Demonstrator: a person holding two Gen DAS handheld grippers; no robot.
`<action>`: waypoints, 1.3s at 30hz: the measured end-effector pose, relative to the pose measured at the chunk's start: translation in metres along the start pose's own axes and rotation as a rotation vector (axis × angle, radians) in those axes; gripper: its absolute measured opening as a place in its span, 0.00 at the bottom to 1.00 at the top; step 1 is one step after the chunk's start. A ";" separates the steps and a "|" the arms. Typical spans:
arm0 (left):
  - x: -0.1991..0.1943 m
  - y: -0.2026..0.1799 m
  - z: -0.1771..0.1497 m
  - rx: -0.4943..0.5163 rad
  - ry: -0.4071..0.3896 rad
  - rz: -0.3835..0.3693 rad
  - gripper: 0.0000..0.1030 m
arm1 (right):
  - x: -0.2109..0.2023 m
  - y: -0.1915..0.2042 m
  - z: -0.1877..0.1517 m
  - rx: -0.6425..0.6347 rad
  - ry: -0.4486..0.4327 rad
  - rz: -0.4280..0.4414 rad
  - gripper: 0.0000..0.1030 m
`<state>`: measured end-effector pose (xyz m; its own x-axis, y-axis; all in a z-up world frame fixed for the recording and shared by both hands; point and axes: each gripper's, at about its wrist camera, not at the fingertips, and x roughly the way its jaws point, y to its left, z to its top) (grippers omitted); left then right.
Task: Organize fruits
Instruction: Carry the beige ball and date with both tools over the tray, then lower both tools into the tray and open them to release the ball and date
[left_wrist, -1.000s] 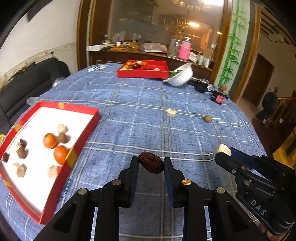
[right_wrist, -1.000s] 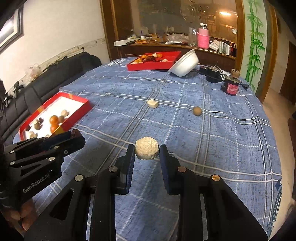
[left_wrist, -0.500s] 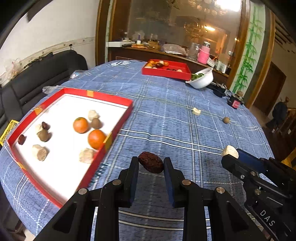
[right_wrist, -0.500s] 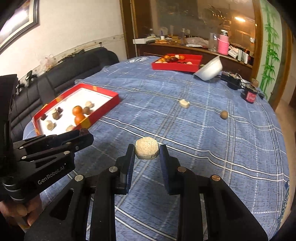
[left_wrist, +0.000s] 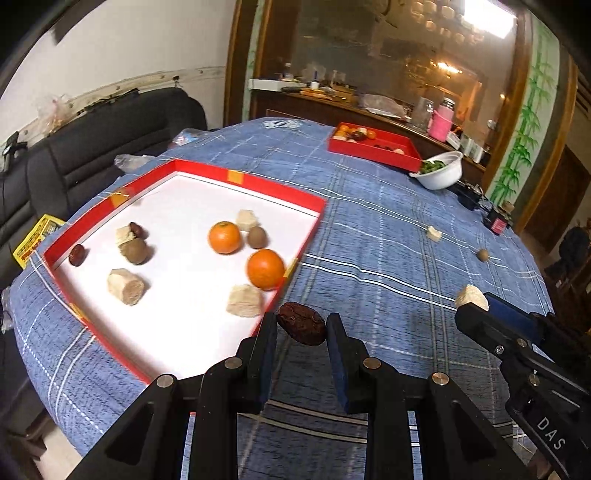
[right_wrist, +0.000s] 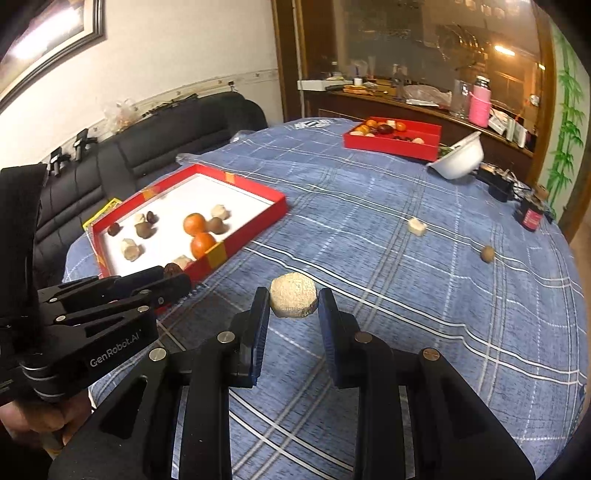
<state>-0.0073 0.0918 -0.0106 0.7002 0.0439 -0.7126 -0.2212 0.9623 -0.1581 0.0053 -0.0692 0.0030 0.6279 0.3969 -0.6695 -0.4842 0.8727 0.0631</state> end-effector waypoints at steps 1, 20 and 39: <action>-0.001 0.003 0.001 -0.004 -0.001 0.002 0.25 | 0.002 0.003 0.001 -0.005 0.001 0.006 0.25; 0.011 0.065 0.028 -0.081 -0.019 0.120 0.25 | 0.035 0.056 0.032 -0.084 0.013 0.107 0.25; 0.040 0.125 0.076 -0.144 -0.028 0.245 0.25 | 0.087 0.097 0.078 -0.119 0.026 0.178 0.25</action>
<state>0.0448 0.2346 -0.0066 0.6322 0.2799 -0.7224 -0.4786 0.8744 -0.0801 0.0609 0.0723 0.0084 0.5107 0.5330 -0.6746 -0.6557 0.7490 0.0954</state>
